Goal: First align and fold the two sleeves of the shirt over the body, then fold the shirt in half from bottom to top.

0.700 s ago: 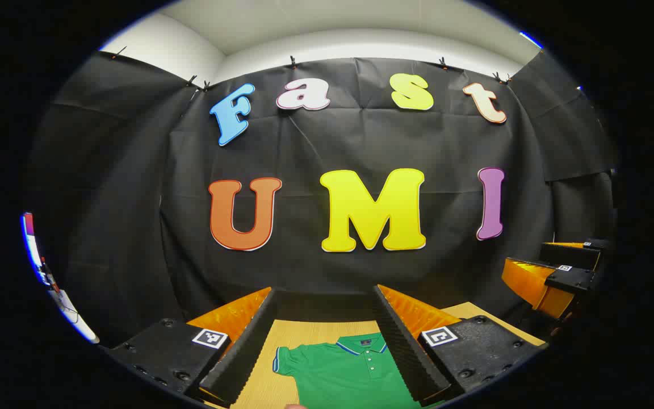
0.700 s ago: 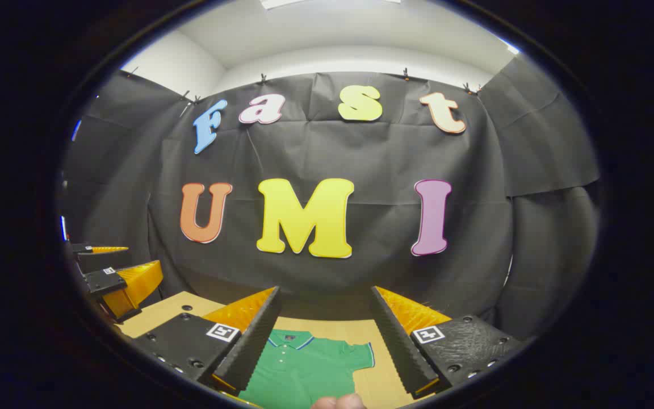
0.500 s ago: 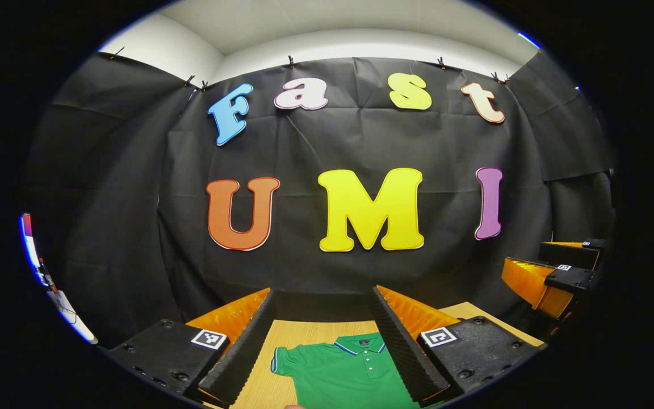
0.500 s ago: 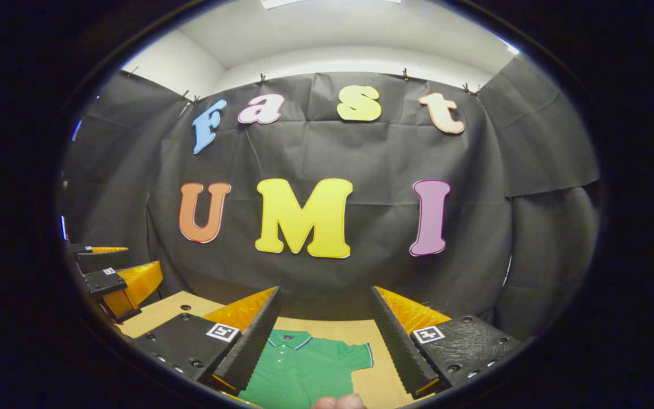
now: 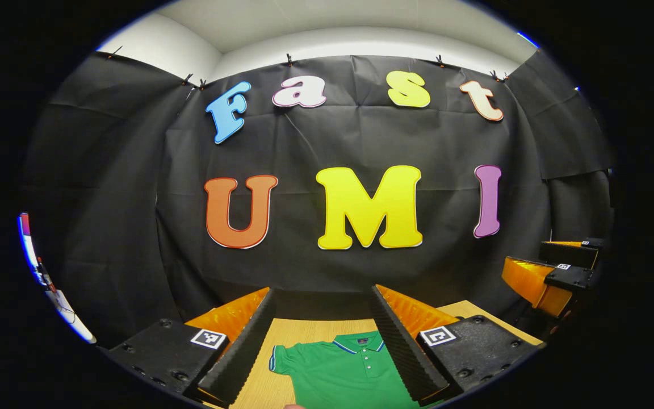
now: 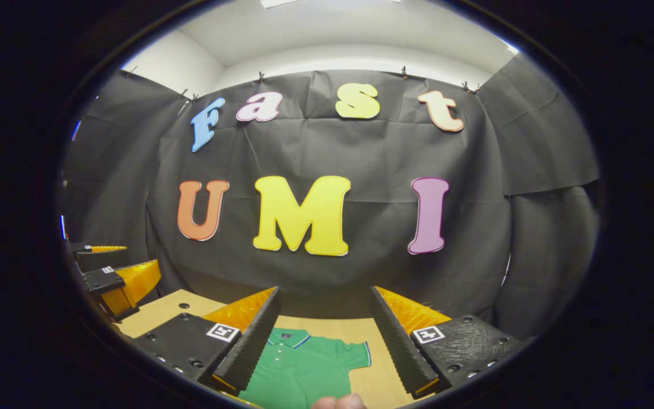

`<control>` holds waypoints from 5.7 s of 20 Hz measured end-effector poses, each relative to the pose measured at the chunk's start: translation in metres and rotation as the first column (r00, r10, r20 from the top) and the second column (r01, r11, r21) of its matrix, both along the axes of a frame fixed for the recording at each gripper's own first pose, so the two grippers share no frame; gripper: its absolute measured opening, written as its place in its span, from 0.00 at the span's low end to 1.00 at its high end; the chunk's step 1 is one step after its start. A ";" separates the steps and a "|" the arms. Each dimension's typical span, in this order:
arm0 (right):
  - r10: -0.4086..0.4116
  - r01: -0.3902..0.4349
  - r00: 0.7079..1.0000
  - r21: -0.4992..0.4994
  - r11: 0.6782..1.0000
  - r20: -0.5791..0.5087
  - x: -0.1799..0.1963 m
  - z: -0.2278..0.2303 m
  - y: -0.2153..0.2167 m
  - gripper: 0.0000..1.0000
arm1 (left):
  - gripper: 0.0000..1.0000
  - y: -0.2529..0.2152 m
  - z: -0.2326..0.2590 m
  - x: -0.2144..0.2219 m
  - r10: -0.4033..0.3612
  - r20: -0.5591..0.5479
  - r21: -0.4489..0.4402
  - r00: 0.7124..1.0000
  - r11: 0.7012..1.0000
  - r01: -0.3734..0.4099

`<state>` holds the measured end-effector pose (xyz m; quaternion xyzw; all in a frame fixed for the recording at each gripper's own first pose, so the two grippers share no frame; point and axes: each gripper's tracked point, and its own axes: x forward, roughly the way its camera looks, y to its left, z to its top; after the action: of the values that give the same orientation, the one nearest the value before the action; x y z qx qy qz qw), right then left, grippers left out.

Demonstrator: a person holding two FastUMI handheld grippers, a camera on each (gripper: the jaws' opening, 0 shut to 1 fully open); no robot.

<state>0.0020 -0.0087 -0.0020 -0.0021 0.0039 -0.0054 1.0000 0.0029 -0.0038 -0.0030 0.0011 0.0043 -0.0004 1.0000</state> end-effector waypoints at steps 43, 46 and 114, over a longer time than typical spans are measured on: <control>0.014 0.015 0.736 0.037 0.999 -0.677 0.275 -0.402 -0.155 0.95 | 1.00 -0.042 -0.043 0.069 0.110 -0.101 0.041 0.989 0.993 -0.107; 0.019 0.011 0.696 0.037 0.999 -0.718 0.270 -0.421 -0.156 0.89 | 1.00 -0.042 -0.042 0.070 0.108 -0.095 0.054 0.990 0.993 -0.103; 0.121 0.023 0.789 0.225 0.974 -0.603 0.077 -0.167 0.002 0.96 | 0.99 0.141 -0.418 0.190 -0.025 -0.722 -0.050 0.691 0.999 -0.016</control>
<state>0.0791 -0.0067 -0.1689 0.1072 0.3280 0.0220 0.9383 0.1926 0.1369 -0.4212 -0.0251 0.3971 -0.0035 0.9174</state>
